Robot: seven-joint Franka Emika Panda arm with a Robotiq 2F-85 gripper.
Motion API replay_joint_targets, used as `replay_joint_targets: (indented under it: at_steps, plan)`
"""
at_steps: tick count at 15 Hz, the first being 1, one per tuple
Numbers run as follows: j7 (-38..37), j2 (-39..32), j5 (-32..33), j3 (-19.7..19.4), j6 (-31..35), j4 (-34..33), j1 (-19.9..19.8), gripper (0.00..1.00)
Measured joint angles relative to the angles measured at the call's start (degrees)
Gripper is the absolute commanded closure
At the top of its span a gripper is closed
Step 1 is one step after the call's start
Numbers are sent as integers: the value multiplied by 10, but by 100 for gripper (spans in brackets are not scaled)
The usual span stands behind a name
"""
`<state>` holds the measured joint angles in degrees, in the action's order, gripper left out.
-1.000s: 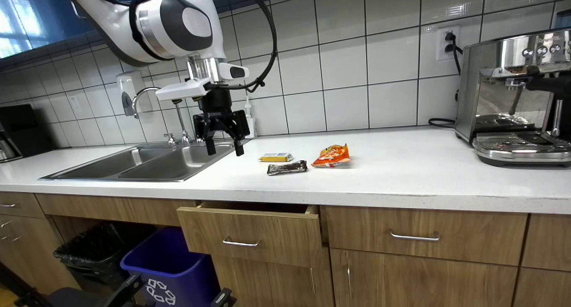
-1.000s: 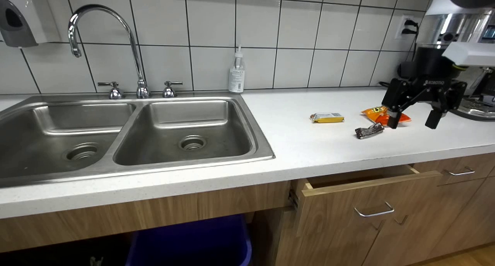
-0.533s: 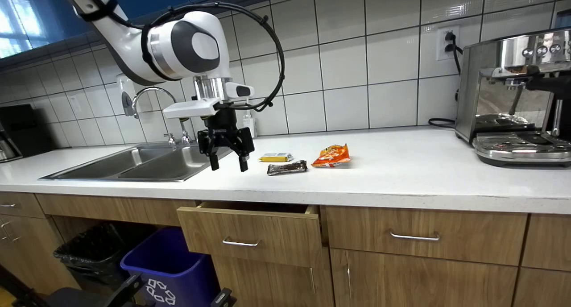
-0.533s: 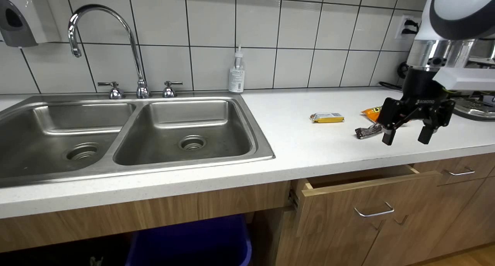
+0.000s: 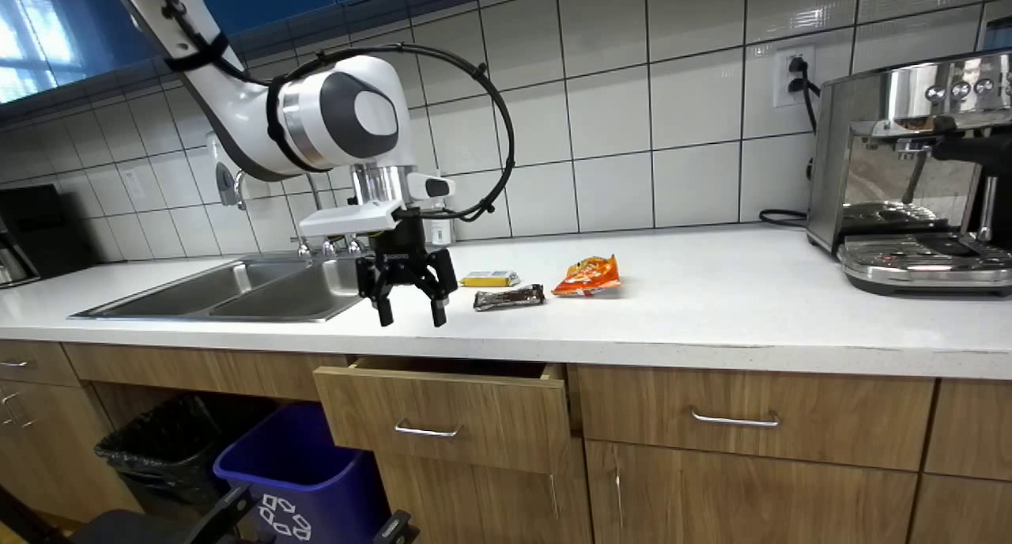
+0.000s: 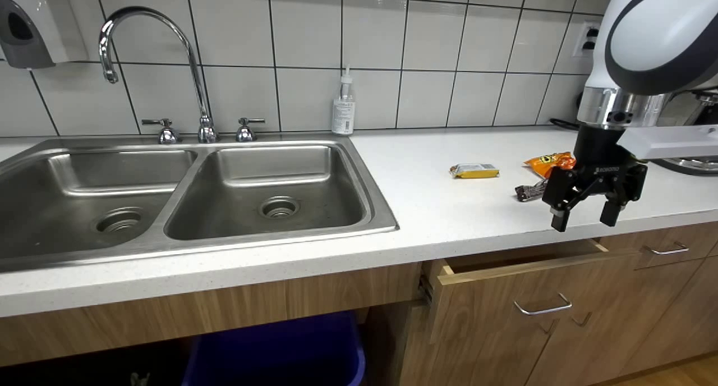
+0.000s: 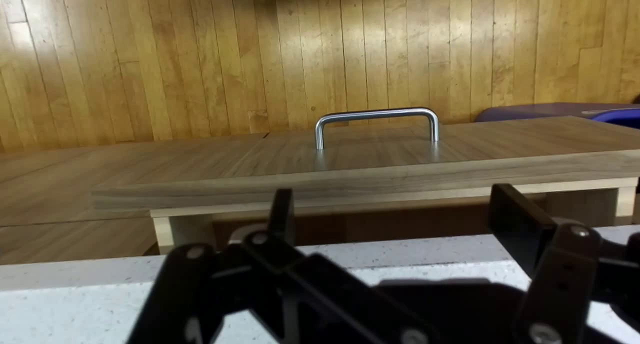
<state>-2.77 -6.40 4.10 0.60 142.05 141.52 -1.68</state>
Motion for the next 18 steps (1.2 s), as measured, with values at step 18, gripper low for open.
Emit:
replay_joint_targets:
  at_steps: [18]
  plan:
    - [0, -131, 20, -1, 44, -80, 17, 0]
